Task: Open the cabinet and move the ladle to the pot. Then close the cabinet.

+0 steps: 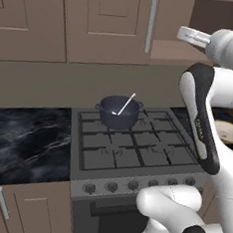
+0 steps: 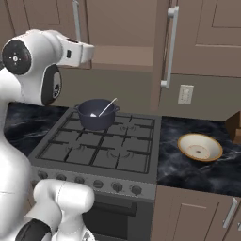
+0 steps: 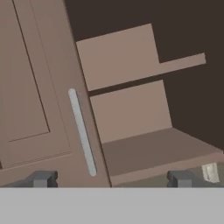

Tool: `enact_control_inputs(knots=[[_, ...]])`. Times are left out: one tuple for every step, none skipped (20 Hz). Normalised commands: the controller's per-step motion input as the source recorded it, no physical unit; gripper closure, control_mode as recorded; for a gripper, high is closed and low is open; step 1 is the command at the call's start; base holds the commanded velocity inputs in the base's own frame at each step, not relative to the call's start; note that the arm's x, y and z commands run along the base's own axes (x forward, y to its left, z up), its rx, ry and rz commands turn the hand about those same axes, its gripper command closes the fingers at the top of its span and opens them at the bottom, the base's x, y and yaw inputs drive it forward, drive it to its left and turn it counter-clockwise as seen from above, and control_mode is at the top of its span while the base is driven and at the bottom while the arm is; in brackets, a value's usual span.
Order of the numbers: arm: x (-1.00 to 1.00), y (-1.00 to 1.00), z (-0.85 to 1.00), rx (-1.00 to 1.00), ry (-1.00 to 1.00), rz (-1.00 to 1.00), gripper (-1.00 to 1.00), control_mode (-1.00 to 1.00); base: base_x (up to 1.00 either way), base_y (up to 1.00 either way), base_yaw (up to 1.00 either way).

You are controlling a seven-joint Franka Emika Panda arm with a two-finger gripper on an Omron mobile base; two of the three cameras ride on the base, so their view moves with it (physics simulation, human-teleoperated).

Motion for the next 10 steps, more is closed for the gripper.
enact_control_inputs(knots=[[-1.00, -0.62, 0.30, 0.00, 0.00, 0.00, -1.00, -1.00, 0.00, 0.00, 0.00], [-1.00, -0.61, 0.29, 0.00, 0.00, 0.00, -1.00, -1.00, 0.00, 0.00, 0.00], [-1.00, -0.60, 0.26, 0.00, 0.00, 0.00, -1.00, -1.00, 0.00, 0.00, 0.00], [-1.00, -0.58, 0.27, 0.00, 0.00, 0.00, -1.00, -1.00, 0.00, 0.00, 0.00], [-1.00, -0.54, 0.27, 0.00, 0.00, 0.00, -1.00, -1.00, 0.00, 0.00, 0.00], [-1.00, -0.50, 0.28, 0.00, 0.00, 0.00, -1.00, -1.00, 0.00, 0.00, 0.00], [-1.00, -0.49, 0.29, 0.00, 0.00, 0.00, -1.00, -1.00, 0.00, 0.00, 0.00], [-1.00, -0.48, 0.29, 0.00, 0.00, 0.00, -1.00, -1.00, 0.00, 0.00, 0.00], [-1.00, -0.46, 0.28, 0.00, 0.00, 0.00, -1.00, -1.00, 0.00, 0.00, 0.00], [-1.00, -0.50, 0.21, 0.00, 0.00, 0.00, -1.00, -1.00, 0.00, 0.00, 0.00]])
